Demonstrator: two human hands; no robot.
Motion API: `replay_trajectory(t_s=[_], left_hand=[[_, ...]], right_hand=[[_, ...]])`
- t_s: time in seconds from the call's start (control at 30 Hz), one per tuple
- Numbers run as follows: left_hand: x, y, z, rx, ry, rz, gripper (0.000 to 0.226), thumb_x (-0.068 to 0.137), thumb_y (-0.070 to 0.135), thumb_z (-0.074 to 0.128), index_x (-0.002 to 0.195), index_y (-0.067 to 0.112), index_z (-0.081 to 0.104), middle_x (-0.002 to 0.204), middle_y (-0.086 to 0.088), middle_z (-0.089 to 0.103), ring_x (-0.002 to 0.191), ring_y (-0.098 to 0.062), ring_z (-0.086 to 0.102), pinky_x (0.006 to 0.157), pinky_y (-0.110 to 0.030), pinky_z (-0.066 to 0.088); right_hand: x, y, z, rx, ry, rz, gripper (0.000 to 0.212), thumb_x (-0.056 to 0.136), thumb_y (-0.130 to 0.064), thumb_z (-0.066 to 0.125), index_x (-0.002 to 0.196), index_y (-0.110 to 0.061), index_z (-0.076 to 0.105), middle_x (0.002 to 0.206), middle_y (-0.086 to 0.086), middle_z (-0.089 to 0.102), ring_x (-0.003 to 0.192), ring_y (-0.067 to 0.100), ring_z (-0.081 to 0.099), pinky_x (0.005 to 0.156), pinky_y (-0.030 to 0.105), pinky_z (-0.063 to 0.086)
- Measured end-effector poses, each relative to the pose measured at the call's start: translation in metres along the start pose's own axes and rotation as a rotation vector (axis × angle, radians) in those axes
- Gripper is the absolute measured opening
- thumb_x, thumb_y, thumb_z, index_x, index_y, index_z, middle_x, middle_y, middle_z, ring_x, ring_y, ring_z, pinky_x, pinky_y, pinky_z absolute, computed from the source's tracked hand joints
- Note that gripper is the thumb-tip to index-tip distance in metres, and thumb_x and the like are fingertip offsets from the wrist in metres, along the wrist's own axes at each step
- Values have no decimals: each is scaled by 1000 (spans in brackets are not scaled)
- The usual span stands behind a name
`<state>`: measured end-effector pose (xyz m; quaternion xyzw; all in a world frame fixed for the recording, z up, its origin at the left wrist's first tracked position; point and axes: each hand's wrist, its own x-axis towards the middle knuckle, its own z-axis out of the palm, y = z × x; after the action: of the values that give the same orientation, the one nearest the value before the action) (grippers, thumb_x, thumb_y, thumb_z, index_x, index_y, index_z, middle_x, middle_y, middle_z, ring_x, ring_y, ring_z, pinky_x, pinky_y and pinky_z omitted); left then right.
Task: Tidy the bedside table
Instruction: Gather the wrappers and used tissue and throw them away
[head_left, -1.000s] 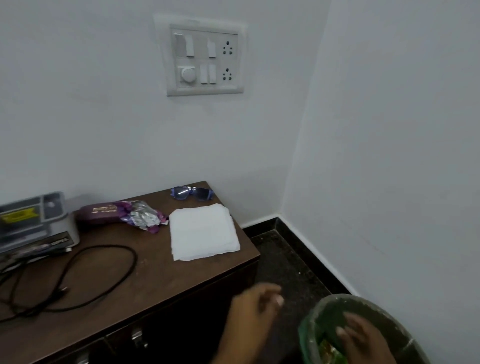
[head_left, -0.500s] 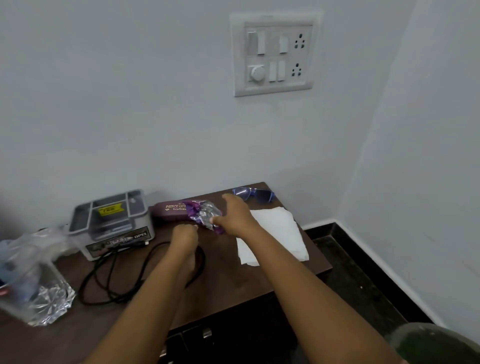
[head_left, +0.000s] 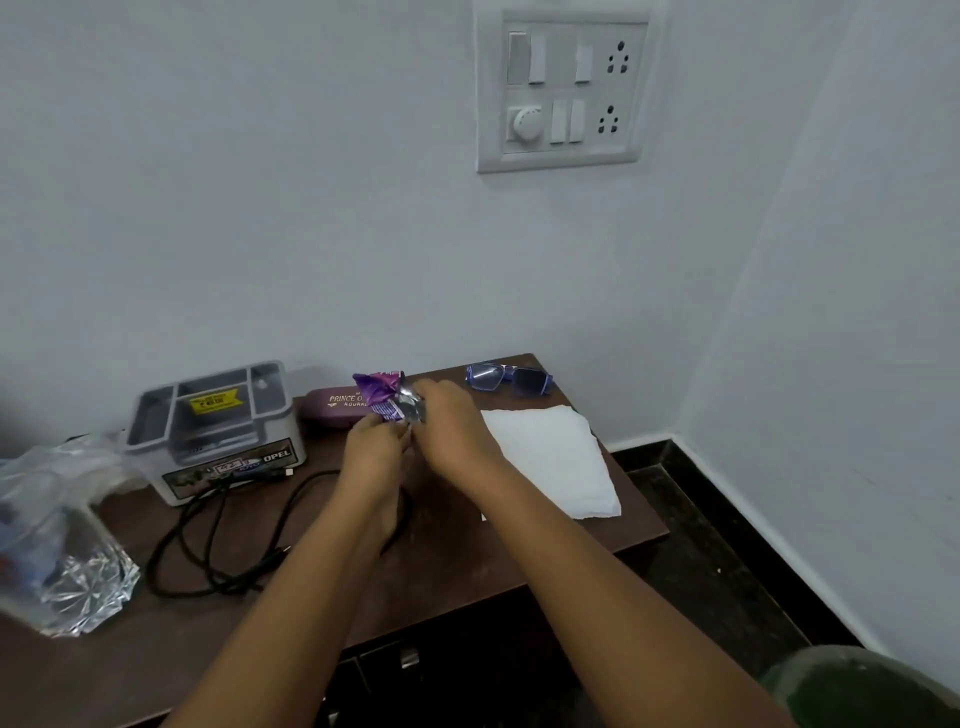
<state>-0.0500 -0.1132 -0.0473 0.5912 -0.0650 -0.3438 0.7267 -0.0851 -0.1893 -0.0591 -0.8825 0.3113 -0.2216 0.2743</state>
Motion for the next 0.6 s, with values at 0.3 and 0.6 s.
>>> replay_trajectory(t_s=[0.3,0.6], left_hand=[[-83,15,21,16,-202,162,24,91,-1,43,85,13,60,73,-1,66,71,-10,60,71,-24,48],[-180,-98,81,128,-634,-276,14,83,12,60,96,6,62,95,-19,69,83,-25,64,78,-33,51]], right_hand=[[-80,-13,-67,-43,196,-138,33,92,-10,47,124,-15,52,118,7,56,103,22,55,82,32,49],[-255,91,-125,-217,295,165,30,86,-23,52,115,-22,60,110,-7,60,91,6,57,76,19,46]])
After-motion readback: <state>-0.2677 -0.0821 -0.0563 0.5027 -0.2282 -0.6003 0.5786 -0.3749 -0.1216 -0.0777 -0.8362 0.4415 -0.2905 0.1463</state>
